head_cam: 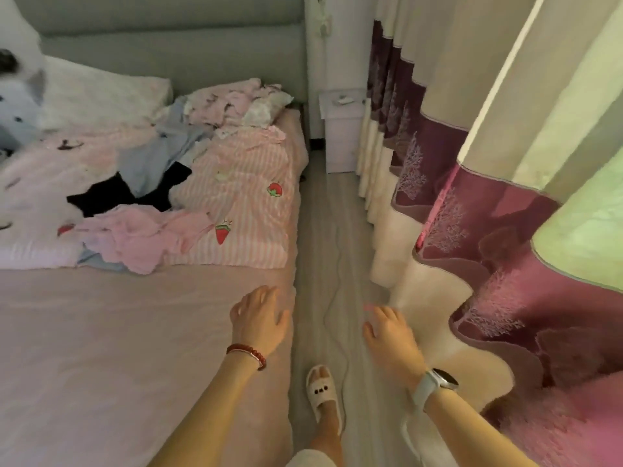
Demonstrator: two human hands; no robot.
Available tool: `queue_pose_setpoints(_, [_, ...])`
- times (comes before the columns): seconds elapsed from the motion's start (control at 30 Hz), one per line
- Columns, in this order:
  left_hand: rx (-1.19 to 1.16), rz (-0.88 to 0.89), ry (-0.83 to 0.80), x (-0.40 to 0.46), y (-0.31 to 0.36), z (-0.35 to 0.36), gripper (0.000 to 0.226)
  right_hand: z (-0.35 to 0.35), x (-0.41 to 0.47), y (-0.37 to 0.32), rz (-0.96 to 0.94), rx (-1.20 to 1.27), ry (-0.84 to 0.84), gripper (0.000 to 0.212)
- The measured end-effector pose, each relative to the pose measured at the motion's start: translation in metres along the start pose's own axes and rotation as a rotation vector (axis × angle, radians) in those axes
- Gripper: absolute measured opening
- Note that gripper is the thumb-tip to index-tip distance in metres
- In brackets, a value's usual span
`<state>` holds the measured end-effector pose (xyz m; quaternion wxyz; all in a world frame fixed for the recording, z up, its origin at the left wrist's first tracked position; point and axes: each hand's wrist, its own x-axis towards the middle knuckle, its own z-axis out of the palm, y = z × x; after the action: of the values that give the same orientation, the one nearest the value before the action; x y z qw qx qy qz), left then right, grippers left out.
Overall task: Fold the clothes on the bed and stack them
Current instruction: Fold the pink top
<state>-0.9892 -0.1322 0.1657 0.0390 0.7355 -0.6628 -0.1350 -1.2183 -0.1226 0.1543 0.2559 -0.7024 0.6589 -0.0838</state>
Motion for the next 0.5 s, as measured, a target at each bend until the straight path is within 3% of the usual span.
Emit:
queue_pose_setpoints(0.23, [-0.088, -0.208, 0.097, 0.153, -0.052, -0.044, 0.047, -0.021, 0.200, -0.089, -0.225, -0.022, -0.104, 0.043])
queue_pose_setpoints(0.5, [-0.143, -0.454, 0.139, 0.266, -0.114, -0.081, 0.055, -0.016, 0.358, -0.166, -0.472, -0.021, -0.210, 0.042])
